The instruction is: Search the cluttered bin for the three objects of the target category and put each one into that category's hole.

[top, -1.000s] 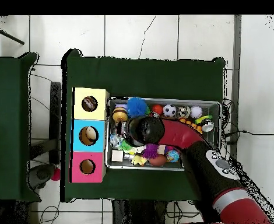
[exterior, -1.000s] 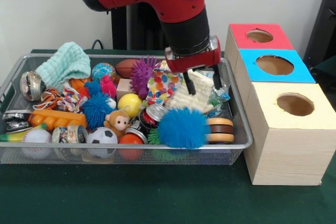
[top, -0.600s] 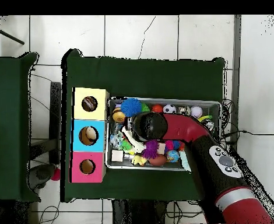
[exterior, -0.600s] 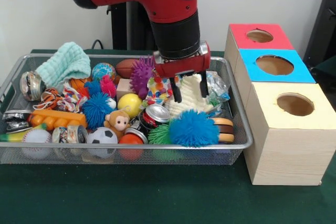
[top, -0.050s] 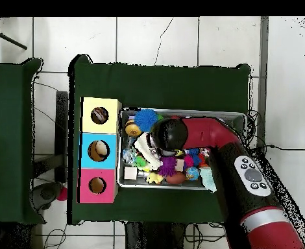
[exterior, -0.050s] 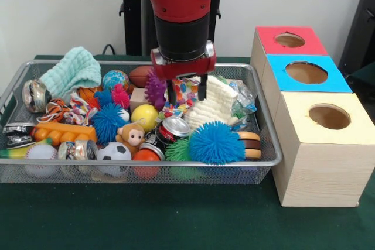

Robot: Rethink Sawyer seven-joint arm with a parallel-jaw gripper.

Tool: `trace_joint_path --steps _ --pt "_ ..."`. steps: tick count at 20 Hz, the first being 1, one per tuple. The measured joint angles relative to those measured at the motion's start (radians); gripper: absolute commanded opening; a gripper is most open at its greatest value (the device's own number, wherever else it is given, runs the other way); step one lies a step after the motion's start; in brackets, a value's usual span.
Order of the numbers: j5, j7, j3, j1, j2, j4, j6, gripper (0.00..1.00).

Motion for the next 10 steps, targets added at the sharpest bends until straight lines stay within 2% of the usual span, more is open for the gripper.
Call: trace_joint_path --steps 4,10 --pt "-0.055 0.0 -0.006 0.0 -0.006 0.0 0.077 1.0" --pt "-0.092 0.0 -0.013 -0.002 -0.008 0.008 0.087 1.0"
